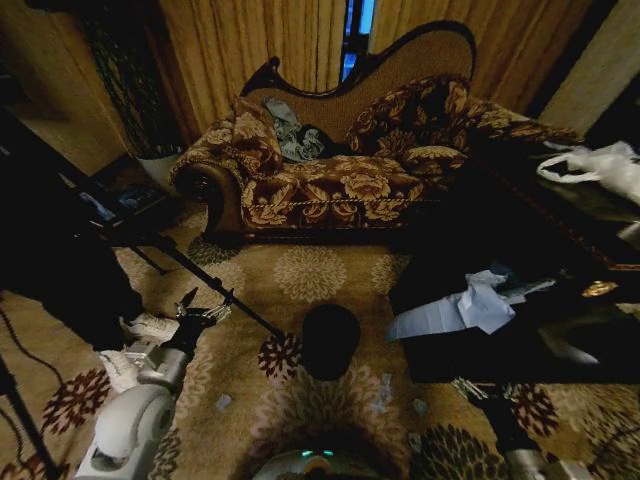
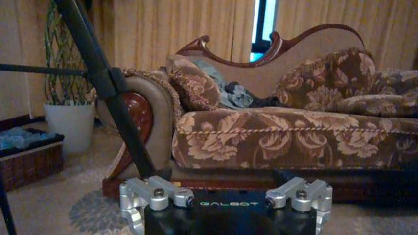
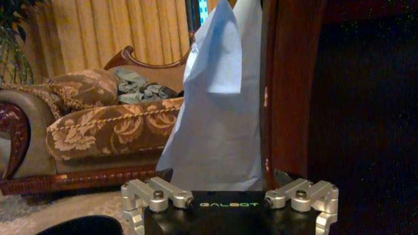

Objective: Place a garbage bag over the trash bin.

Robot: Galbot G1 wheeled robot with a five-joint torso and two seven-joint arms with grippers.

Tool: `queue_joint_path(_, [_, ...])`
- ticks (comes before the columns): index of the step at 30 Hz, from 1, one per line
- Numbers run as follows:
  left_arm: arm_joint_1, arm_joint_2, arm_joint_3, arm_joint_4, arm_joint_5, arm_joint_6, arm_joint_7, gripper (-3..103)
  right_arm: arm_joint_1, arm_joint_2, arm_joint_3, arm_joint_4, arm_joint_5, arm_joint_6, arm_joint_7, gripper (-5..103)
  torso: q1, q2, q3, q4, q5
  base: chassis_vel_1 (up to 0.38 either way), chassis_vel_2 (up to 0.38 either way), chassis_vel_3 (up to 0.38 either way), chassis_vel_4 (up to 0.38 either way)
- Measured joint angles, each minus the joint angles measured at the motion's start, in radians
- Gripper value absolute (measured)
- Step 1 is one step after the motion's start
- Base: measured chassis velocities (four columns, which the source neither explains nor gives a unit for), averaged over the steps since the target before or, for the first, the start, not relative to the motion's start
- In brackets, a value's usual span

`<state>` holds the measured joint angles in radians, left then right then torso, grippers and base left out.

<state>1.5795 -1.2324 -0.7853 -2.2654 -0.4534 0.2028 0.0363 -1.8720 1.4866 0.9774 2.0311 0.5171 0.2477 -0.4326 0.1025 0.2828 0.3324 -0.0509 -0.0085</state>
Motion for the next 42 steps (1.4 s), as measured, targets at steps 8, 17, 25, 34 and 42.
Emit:
queue_joint_path(8, [0.016, -0.017, 0.016, -0.015, 0.004, -0.019, -0.042, 100, -0.017, 0.019, -0.016, 0.05, 0.006, 0.004, 0.057, 100, 0.0, 0.0, 0.0, 0.0001, 0.0, 0.0, 0.0, 0.0, 0.0])
queue_joint_path(17, [0.024, -0.012, 0.016, -0.037, 0.004, -0.008, -0.064, 100, -0.02, 0.019, -0.036, 0.098, 0.006, -0.04, 0.11, 100, 0.0, 0.0, 0.0, 0.0, -0.0001, 0.0, 0.0, 0.0, 0.0])
queue_joint_path(25, [0.026, -0.002, 0.019, -0.022, -0.004, 0.007, -0.072, 100, -0.012, -0.009, -0.014, 0.077, -0.005, -0.047, 0.096, 100, 0.0, 0.0, 0.0, 0.0002, 0.0, 0.0, 0.0, 0.0, 0.0])
queue_joint_path(34, [-0.092, 0.064, 0.205, -0.057, -0.139, 0.114, -0.233, 100, -0.063, -0.027, 0.045, 0.052, 0.0, -0.015, 0.029, 100, 0.0, 0.0, 0.0, 0.0, 0.0002, 0.0, 0.0, 0.0, 0.0])
queue_joint_path(42, [-0.248, 0.133, 0.418, -0.001, -0.286, 0.159, -0.373, 100, -0.098, -0.006, 0.086, 0.051, 0.004, 0.006, 0.009, 100, 0.0, 0.0, 0.0, 0.0001, 0.0, 0.0, 0.0, 0.0, 0.0])
